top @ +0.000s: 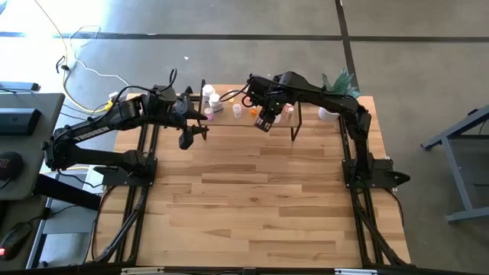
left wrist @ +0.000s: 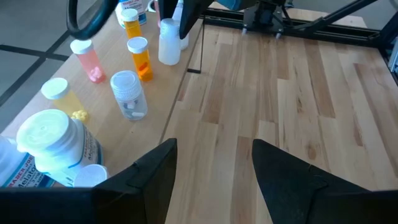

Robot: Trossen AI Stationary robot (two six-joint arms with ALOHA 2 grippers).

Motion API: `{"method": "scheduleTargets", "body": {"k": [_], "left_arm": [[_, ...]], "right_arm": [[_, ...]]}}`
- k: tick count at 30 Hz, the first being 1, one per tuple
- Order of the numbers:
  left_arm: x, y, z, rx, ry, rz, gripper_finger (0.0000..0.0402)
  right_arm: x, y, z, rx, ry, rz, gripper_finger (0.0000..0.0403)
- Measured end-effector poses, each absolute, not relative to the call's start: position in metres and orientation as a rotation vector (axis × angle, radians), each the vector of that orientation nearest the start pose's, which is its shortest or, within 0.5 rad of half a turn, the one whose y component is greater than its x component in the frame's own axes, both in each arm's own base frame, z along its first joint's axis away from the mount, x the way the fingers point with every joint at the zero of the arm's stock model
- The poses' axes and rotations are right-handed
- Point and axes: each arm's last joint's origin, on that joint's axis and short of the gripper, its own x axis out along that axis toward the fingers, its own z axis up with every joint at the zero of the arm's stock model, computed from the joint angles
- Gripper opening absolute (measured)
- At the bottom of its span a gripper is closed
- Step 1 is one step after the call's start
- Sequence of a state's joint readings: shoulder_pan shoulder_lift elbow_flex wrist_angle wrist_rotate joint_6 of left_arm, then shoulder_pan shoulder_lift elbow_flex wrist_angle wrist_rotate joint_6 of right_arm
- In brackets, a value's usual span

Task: Pick and place medicine bottles onto shelf by color
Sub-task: Put the white pill bottle on the shelf

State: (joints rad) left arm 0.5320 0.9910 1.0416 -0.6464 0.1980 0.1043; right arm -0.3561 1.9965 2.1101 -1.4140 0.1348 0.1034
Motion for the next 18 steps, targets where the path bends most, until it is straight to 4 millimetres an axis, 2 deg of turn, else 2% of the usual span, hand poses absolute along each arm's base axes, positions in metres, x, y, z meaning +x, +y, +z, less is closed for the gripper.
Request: {"method": "scheduleTargets", "body": {"k": [18], "left_arm": [[0.1723, 0.0948, 0.3427, -0.115, 0.574, 0.294, 0.0200]], "right_arm": [[0.3666, -0.1409, 0.3327, 0.256, 1.315, -0.450, 0.0115]]}}
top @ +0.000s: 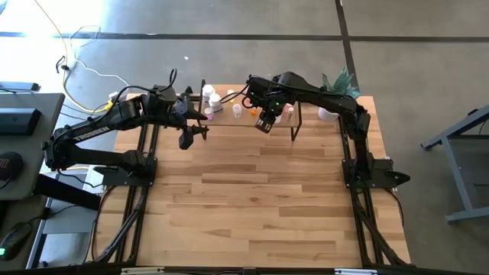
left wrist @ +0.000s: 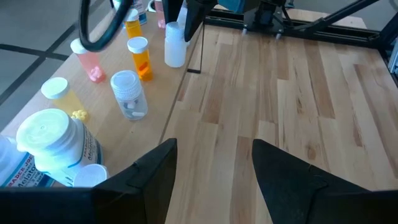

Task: Pick and place medicine bottles onto shelf by color
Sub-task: Put the white pill bottle on the shelf

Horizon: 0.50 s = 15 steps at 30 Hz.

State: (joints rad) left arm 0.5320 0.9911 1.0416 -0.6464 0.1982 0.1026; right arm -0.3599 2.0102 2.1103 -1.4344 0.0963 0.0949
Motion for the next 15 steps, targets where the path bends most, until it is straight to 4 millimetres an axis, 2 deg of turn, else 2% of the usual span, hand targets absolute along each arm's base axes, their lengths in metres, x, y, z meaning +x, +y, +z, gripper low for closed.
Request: {"method": "scheduleTargets", "body": {"k": [9, 15], "left_arm": [[0.1724, 0.0948, 0.3427, -0.118, 0.574, 0.295, 0.0200], [0.1723, 0.0948, 0.3427, -0.118, 0.574, 0.295, 0.0200]], "right_arm": [[0.3676, -0.1414, 0.3322, 0.253, 1.312, -0.453, 0.0116], [0.3680, -0.1427, 0.3317, 0.232, 1.311, -0.481, 0.0135]]}}
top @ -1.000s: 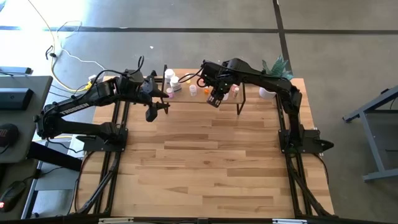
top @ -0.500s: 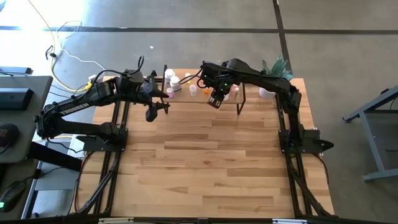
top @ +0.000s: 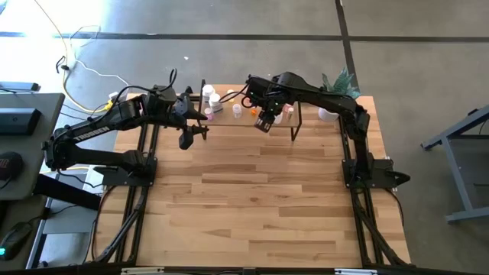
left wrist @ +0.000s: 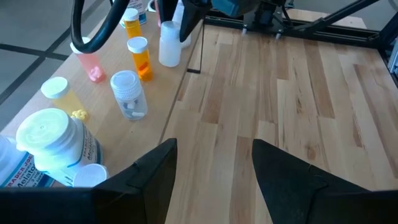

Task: Pick and place medicine bottles onto shelf by color
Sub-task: Put the white pill bottle on the shelf, then return to Home Position

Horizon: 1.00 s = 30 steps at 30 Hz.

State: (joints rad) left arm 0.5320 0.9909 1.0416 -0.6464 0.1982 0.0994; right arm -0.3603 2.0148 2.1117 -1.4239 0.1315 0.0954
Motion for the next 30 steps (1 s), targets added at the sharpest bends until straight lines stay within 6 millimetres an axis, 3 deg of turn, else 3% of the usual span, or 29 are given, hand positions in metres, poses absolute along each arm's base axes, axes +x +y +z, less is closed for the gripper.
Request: {"method": "scheduleTargets", "body": {"k": [19, 30], "left_arm": [[0.172, 0.095, 0.343, -0.118, 0.574, 0.296, 0.0200], [0.171, 0.094, 0.343, -0.137, 0.574, 0.300, 0.0200]], "right_arm": [[0.371, -0.145, 0.332, 0.183, 1.286, -0.502, 0.0179], [0.369, -0.144, 0.363, 0.211, 1.171, -0.497, 0.0179]]}}
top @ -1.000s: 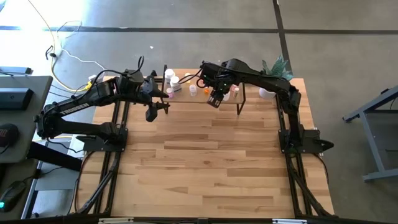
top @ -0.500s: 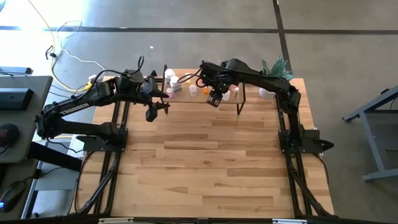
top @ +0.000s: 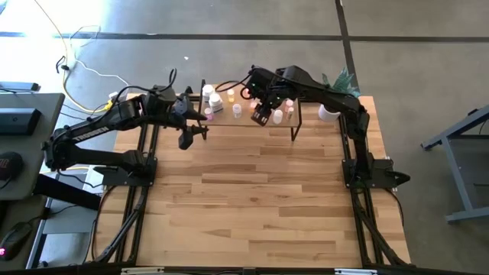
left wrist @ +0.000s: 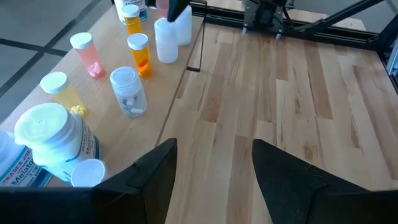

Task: Pick and place medicine bottles onto shelf by color
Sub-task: Return to Home Position

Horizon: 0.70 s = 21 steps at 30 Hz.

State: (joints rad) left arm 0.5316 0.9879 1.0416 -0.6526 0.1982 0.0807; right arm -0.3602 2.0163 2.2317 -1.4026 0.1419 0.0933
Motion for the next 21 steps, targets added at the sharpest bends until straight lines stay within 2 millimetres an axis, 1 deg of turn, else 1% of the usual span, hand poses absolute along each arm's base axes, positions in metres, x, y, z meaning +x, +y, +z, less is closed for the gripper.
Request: {"method": "scheduleTargets", "body": {"k": [4, 6, 13, 21], "left_arm": [[0.166, 0.088, 0.344, -0.160, 0.577, 0.293, 0.0200], [0.163, 0.081, 0.341, -0.172, 0.561, 0.280, 0.0200], [0.148, 0.056, 0.309, -0.212, 0.434, 0.212, 0.0200], [0.127, 0.032, 0.272, -0.244, 0.290, 0.118, 0.0200]], "right_arm": [[0.368, -0.142, 0.373, 0.211, 1.135, -0.497, 0.0179], [0.369, -0.140, 0.378, 0.213, 1.116, -0.498, 0.0179], [0.371, -0.127, 0.396, 0.240, 1.027, -0.500, 0.0179], [0.379, -0.116, 0.415, 0.260, 0.830, -0.488, 0.0179]]}}
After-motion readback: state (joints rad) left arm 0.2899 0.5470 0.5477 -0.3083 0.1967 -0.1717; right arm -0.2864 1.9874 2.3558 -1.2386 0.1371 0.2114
